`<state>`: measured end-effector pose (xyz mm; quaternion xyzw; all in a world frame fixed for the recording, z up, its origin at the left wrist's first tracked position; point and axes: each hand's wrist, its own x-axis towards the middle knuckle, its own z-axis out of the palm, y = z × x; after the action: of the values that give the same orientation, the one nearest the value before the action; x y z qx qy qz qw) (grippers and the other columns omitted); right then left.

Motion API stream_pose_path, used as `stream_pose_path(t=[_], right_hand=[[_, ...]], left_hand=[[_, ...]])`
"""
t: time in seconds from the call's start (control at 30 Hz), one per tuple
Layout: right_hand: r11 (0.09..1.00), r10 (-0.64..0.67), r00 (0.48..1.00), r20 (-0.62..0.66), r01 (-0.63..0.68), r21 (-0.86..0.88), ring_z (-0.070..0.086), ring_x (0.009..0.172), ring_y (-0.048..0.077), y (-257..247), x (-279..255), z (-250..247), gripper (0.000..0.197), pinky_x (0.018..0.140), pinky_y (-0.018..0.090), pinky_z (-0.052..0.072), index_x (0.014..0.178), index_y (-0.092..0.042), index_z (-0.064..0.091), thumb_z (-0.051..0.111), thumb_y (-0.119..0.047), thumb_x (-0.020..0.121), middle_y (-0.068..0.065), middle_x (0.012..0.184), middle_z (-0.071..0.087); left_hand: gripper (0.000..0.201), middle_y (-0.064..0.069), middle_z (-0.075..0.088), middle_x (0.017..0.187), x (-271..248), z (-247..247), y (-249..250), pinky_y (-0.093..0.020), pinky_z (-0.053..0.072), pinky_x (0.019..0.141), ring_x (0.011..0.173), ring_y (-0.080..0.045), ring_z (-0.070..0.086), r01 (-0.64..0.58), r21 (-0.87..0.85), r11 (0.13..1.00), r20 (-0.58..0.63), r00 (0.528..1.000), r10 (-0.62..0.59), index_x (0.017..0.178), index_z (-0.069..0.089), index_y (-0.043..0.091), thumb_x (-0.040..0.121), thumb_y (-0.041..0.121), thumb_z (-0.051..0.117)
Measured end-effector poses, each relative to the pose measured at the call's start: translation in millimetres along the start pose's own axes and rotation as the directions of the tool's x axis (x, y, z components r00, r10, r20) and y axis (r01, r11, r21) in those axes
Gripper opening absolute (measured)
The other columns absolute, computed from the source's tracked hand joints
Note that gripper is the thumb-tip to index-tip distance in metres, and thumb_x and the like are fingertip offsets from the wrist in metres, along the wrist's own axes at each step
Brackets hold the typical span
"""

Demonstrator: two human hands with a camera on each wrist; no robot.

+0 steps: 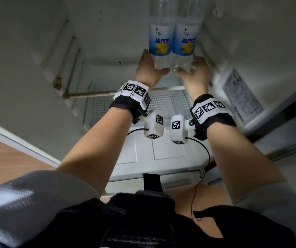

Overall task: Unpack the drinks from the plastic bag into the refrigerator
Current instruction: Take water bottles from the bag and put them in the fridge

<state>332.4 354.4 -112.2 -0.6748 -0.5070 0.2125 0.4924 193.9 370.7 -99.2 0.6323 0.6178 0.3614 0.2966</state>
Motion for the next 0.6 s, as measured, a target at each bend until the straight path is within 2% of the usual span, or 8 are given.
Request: stream_pose_path(t=[0.03, 0.13, 0.17, 0.27, 0.3, 0.4, 0.47, 0.6], right_hand=[[1.000, -0.005, 1.000, 0.000, 0.005, 0.006, 0.062, 0.108, 0.026, 0.8, -7.4, -4.2, 0.053, 0.091, 0.034, 0.053, 0.119, 0.001, 0.054, 0.074, -0.025, 0.078, 0.015, 0.121, 0.063], [0.997, -0.030, 1.000, -0.005, 0.030, 0.064, 0.063, 0.085, 0.011, 2.7, -34.7, -21.1, 0.030, 0.069, 0.007, 0.049, 0.109, 0.002, 0.060, 0.067, -0.011, 0.083, 0.006, 0.098, 0.064], [0.995, -0.034, 0.999, -0.001, 0.034, 0.090, 0.063, 0.080, 0.009, 2.3, -46.4, -27.8, 0.024, 0.066, 0.004, 0.047, 0.105, 0.002, 0.062, 0.065, -0.007, 0.083, 0.004, 0.092, 0.063], [0.989, -0.044, 0.999, 0.031, 0.039, 0.142, 0.068, 0.076, 0.018, 0.1, -85.4, -47.2, 0.007, 0.071, 0.022, 0.056, 0.088, -0.012, 0.063, 0.063, -0.007, 0.083, 0.002, 0.082, 0.066], [0.988, -0.048, 0.998, 0.045, 0.041, 0.150, 0.068, 0.073, 0.018, -0.9, -97.3, -53.3, 0.009, 0.068, 0.024, 0.056, 0.084, -0.016, 0.061, 0.062, -0.007, 0.084, 0.000, 0.079, 0.066], [0.979, -0.034, 0.999, 0.007, 0.032, 0.204, 0.068, 0.074, 0.019, 1.3, -147.8, -82.1, 0.013, 0.062, 0.021, 0.054, 0.080, -0.019, 0.060, 0.060, -0.006, 0.083, 0.006, 0.082, 0.068], [0.977, -0.012, 1.000, -0.011, 0.014, 0.213, 0.069, 0.078, 0.021, 3.5, -183.3, -100.2, 0.010, 0.063, 0.021, 0.055, 0.082, -0.016, 0.061, 0.060, -0.006, 0.083, 0.006, 0.082, 0.067], [0.963, 0.053, 0.993, -0.109, -0.022, 0.270, 0.067, 0.076, 0.017, 13.7, -250.4, -148.5, 0.007, 0.062, 0.017, 0.055, 0.090, -0.005, 0.063, 0.060, -0.002, 0.084, 0.008, 0.079, 0.066]], left_hand=[[0.087, -0.014, 0.039, 0.150, -7.3, 0.8, 0.6, -0.040, 0.036, 0.114, 0.138, -0.027, 0.039, -0.005, 0.004, 1.000, -0.014, 1.000, 0.005, 0.144, 0.026, 0.000, 0.080, 0.034, 0.074], [0.069, -0.014, 0.044, 0.145, -35.4, 1.7, 3.7, -0.037, 0.036, 0.113, 0.134, -0.024, 0.042, -0.091, -0.003, 0.996, -0.052, 0.995, 0.090, 0.141, 0.035, 0.002, 0.088, 0.031, 0.067], [0.063, -0.013, 0.047, 0.144, -48.2, 0.3, 7.0, -0.036, 0.037, 0.112, 0.132, -0.023, 0.045, -0.123, -0.017, 0.992, -0.059, 0.991, 0.122, 0.139, 0.039, 0.003, 0.089, 0.029, 0.065], [0.046, -0.008, 0.059, 0.133, -85.4, -1.5, 14.1, -0.028, 0.042, 0.105, 0.124, -0.020, 0.053, -0.172, -0.092, 0.981, -0.056, 0.984, 0.167, 0.129, 0.054, 0.007, 0.088, 0.026, 0.065], [0.041, -0.007, 0.062, 0.128, -97.8, -1.9, 15.8, -0.027, 0.043, 0.103, 0.121, -0.019, 0.056, -0.173, -0.137, 0.975, -0.041, 0.985, 0.169, 0.124, 0.059, 0.008, 0.088, 0.024, 0.066], [0.027, -0.004, 0.070, 0.101, -144.8, 5.2, 17.6, -0.027, 0.052, 0.089, 0.095, -0.015, 0.065, -0.191, -0.283, 0.940, 0.095, 0.970, 0.226, 0.107, 0.068, 0.005, 0.084, 0.017, 0.064], [0.018, 0.002, 0.069, 0.089, -176.1, 10.7, 20.6, -0.026, 0.054, 0.079, 0.081, -0.010, 0.064, -0.203, -0.334, 0.921, 0.163, 0.949, 0.268, 0.098, 0.070, 0.006, 0.084, 0.013, 0.060], [0.014, 0.000, 0.069, 0.084, -233.6, 28.7, 35.6, -0.032, 0.055, 0.075, 0.088, -0.023, 0.071, -0.200, -0.424, 0.883, 0.301, 0.889, 0.346, 0.088, 0.068, 0.014, 0.085, 0.008, 0.056]])
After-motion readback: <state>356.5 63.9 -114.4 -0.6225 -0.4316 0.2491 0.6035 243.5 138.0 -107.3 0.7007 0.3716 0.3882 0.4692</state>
